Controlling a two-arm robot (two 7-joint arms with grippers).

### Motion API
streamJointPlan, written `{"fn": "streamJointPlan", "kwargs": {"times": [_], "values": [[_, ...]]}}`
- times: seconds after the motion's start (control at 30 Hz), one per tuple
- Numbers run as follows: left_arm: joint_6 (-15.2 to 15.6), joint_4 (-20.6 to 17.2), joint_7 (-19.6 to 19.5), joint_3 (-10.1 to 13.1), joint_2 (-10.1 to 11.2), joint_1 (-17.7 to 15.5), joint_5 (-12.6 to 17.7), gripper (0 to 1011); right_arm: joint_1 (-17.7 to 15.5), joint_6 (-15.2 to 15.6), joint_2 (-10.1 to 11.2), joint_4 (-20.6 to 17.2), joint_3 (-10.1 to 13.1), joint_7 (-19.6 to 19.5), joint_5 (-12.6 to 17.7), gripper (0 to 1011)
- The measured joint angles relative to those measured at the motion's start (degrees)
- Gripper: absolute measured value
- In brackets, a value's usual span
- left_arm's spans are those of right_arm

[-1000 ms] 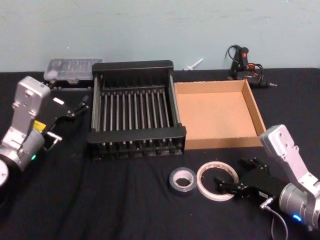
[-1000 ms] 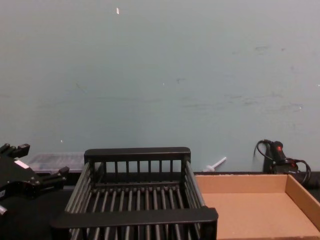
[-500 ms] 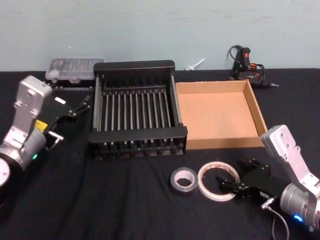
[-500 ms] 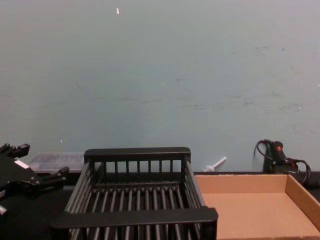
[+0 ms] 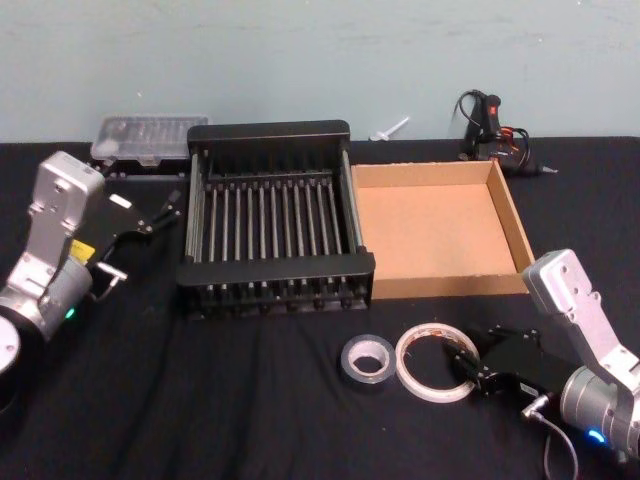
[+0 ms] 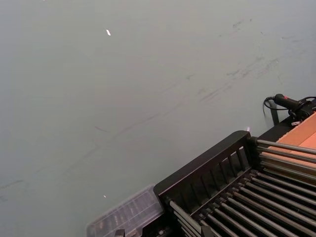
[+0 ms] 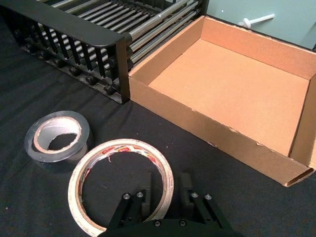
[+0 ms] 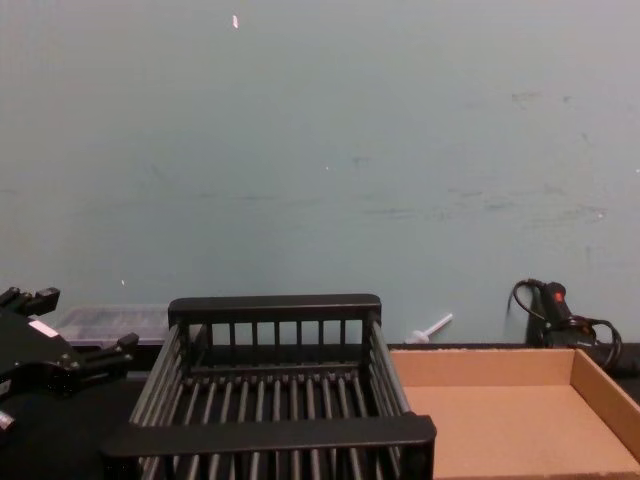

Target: Pick up the white tape and place it into the black box , Pick up the silver tape and place it into the brown box.

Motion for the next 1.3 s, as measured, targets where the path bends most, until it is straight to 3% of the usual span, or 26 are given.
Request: {"fn": "streamJointPlan", "kwargs": {"times": [0.2, 0.37, 0.77, 1.3], "values": [[0.0, 0.0, 0.0, 0.0, 0.0, 0.0, 0.0, 1001, 0.0, -0.01, 0.0, 0.0, 0.0, -0.03, 0.02, 194], [0.0, 0.0, 0.0, 0.0, 0.0, 0.0, 0.0, 1001, 0.0, -0.01, 0.0, 0.0, 0.0, -0.05, 0.03, 113], [0.0, 0.0, 0.0, 0.0, 0.0, 0.0, 0.0, 1001, -0.54, -0.6, -0.63, -0.11, 1.41, 0.56, -0.27, 95], [0.0, 0.0, 0.0, 0.0, 0.0, 0.0, 0.0, 1001, -0.39, -3.66, -0.64, -3.18, 6.06, 1.91, -0.51, 95]]}}
